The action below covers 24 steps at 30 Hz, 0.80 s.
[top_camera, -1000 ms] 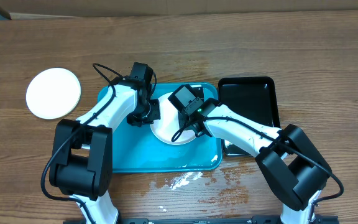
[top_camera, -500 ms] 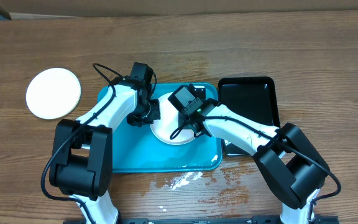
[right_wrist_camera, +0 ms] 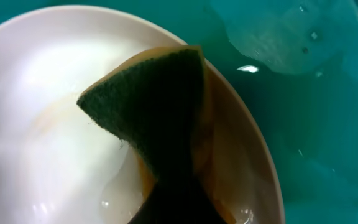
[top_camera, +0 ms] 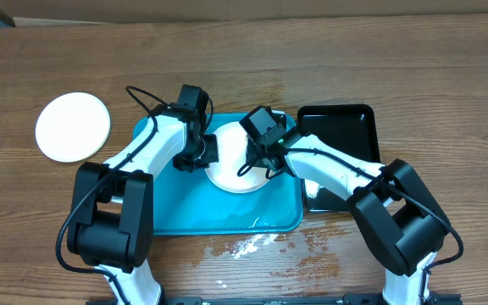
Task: Clean dirty plates on tray and stack at the side
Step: 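Scrub stained white plate with sponge while left gripper holds plate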
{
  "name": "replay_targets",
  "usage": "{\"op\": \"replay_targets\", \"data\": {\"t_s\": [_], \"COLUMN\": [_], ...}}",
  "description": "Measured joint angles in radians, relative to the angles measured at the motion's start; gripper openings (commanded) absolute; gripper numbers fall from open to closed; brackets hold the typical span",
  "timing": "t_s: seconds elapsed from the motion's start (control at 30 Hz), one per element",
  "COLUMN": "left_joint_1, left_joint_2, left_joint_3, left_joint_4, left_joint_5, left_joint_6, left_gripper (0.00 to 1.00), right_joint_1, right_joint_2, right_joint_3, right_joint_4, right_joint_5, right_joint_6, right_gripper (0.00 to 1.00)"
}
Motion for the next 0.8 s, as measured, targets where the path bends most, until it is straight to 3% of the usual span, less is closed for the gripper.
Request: {"op": "replay_targets", "data": {"t_s": [0.8], "left_joint_1": [0.002], "left_joint_2": [0.000], "left_joint_3": [0.001], "left_joint_4": [-0.003], "left_joint_5": [-0.015], "left_joint_6": [-0.010], "left_gripper": [0.04], "right_joint_1": [-0.130], "right_joint_2": [0.049], "right_joint_3": [0.001], "right_joint_4": [0.168], "right_joint_5": [-0.354], "right_joint_6": [-0.269], "right_gripper": [0.04]}}
